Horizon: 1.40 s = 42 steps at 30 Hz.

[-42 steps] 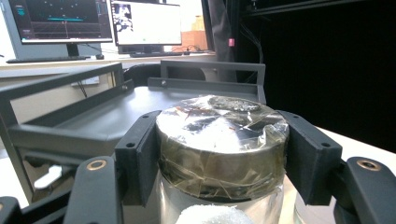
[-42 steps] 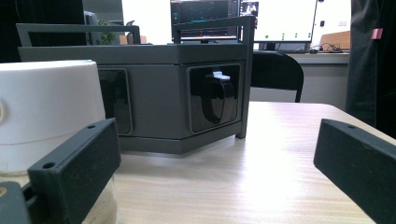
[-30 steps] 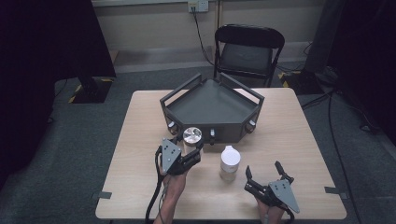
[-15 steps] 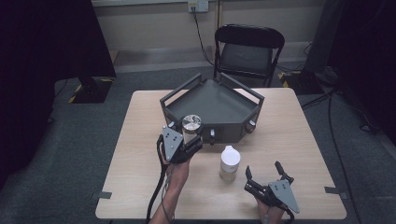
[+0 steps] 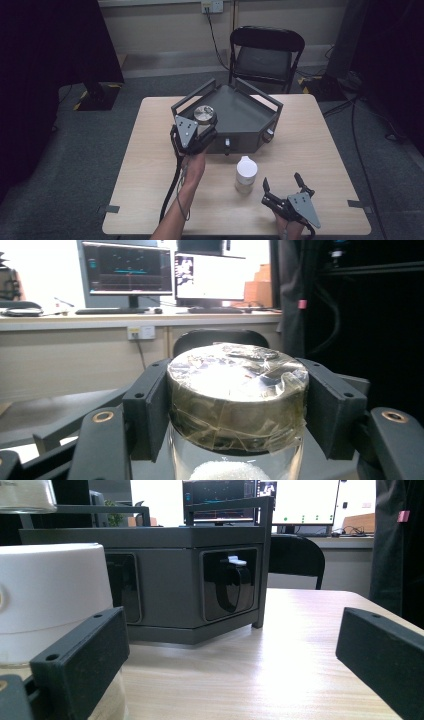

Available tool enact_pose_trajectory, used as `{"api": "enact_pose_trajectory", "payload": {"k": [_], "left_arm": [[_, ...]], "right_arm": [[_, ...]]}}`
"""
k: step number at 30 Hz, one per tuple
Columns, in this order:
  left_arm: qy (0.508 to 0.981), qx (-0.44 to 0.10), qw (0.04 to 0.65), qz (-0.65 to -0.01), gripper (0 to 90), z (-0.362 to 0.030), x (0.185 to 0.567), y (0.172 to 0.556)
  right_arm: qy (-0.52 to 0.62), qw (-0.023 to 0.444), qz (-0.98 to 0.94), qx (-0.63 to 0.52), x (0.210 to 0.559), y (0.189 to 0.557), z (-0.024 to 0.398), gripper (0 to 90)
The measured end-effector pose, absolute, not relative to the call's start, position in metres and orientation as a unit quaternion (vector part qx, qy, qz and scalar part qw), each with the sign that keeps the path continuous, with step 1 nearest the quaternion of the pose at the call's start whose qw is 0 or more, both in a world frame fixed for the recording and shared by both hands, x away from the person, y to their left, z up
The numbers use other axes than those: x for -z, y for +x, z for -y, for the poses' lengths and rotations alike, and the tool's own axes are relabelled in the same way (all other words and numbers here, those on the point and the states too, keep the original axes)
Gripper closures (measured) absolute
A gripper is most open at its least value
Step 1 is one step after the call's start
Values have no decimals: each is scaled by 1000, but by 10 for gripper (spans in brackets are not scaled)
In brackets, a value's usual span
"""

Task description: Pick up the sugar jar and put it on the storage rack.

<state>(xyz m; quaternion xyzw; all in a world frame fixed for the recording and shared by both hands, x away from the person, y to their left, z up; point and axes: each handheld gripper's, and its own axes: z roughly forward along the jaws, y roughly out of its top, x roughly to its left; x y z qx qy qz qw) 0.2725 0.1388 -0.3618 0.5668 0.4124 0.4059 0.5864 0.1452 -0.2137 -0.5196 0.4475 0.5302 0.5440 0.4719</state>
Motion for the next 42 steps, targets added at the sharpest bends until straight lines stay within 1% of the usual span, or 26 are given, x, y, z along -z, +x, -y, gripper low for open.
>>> {"api": "enact_pose_trajectory", "payload": {"k": [3, 4, 9, 11, 14, 18, 31, 35, 42], "left_arm": [[563, -400, 586, -424, 351, -137, 360, 282], [552, -397, 593, -431, 351, -137, 363, 284], [548, -402, 588, -439, 351, -134, 362, 297], [552, -394, 587, -443, 351, -135, 360, 306], [550, -402, 584, -441, 351, -131, 363, 314], [565, -403, 567, -444, 351, -127, 362, 325], [582, -398, 547, -451, 351, -121, 368, 334], [575, -398, 554, -453, 351, -123, 372, 333], [581, -413, 542, -444, 350, -117, 374, 332]], "right_arm": [[448, 471, -531, -544, 519, 145, 214, 0], [448, 471, -531, -544, 519, 145, 214, 0], [448, 472, -531, -544, 520, 145, 214, 0], [448, 471, -531, -544, 519, 145, 214, 0], [450, 473, -530, -542, 519, 145, 212, 1], [449, 473, -530, -542, 519, 145, 213, 0], [448, 472, -531, -543, 519, 145, 213, 0], [449, 472, -531, -542, 519, 145, 213, 0], [448, 473, -531, -542, 519, 145, 213, 0]]}}
